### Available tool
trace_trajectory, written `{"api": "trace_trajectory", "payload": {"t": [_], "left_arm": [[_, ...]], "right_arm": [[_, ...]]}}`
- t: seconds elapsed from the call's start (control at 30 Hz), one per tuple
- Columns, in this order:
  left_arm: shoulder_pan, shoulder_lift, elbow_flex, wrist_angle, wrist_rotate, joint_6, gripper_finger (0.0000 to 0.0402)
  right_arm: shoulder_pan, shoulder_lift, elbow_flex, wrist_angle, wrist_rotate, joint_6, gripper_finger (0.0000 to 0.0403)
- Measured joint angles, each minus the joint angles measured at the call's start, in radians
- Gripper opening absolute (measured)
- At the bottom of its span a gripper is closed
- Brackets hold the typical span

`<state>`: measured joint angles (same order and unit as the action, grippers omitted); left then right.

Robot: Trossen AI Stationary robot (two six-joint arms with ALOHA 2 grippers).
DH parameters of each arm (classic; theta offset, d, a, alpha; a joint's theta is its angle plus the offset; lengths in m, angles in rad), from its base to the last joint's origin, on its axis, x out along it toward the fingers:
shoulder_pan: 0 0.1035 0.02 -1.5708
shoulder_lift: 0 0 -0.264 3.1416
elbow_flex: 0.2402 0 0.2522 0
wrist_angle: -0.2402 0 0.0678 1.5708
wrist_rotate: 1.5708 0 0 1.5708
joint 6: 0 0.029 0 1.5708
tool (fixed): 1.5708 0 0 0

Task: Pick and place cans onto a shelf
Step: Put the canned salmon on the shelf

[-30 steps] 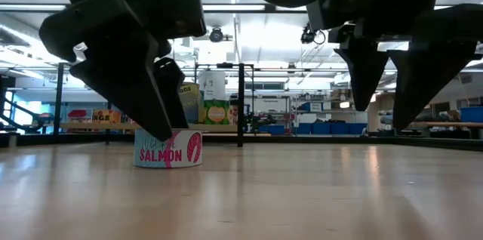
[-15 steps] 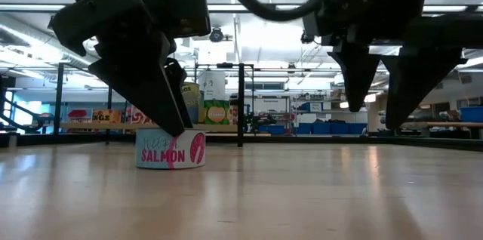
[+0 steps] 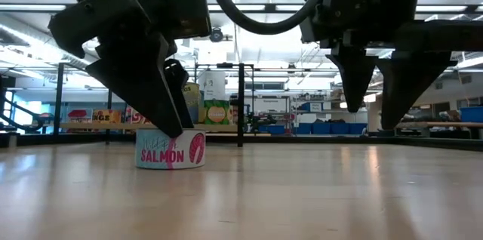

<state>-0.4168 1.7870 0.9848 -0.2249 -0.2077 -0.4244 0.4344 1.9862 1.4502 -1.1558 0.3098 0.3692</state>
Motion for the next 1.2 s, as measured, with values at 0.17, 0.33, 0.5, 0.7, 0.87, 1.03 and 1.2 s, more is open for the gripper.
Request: {"api": "trace_trajectory", "payload": {"t": [0.17,0.33,0.5,0.7,0.87,1.03,1.2], "left_arm": [[0.001,0.0,-0.001,-0.006,0.037,-0.061,0.0316],[0.005,0.001,-0.001,-0.007,0.076,-0.1,0.0316],[0.006,0.002,-0.002,-0.005,0.076,-0.095,0.0317],[-0.004,0.003,-0.002,0.008,0.028,0.035,0.0309],[-0.003,0.003,-0.002,0.005,0.025,-0.006,0.03],[-0.006,0.008,-0.006,-0.012,0.032,-0.008,0.034],[-0.009,0.006,-0.005,-0.012,0.021,0.047,0.0355]], "right_arm": [[0.001,0.0,0.0,0.0,-0.023,0.002,0.0327],[0.001,0.0,0.0,0.001,-0.024,0.005,0.0327],[0.001,0.0,0.0,0.001,-0.024,0.006,0.0327],[0.001,0.0,0.0,0.001,-0.024,0.006,0.0327],[0.001,0.0,0.0,0.001,-0.024,0.011,0.0327],[0.003,0.0,0.0,0.0,-0.024,0.026,0.0327],[0.004,0.0,0.0,-0.001,-0.025,0.028,0.0327]]}}
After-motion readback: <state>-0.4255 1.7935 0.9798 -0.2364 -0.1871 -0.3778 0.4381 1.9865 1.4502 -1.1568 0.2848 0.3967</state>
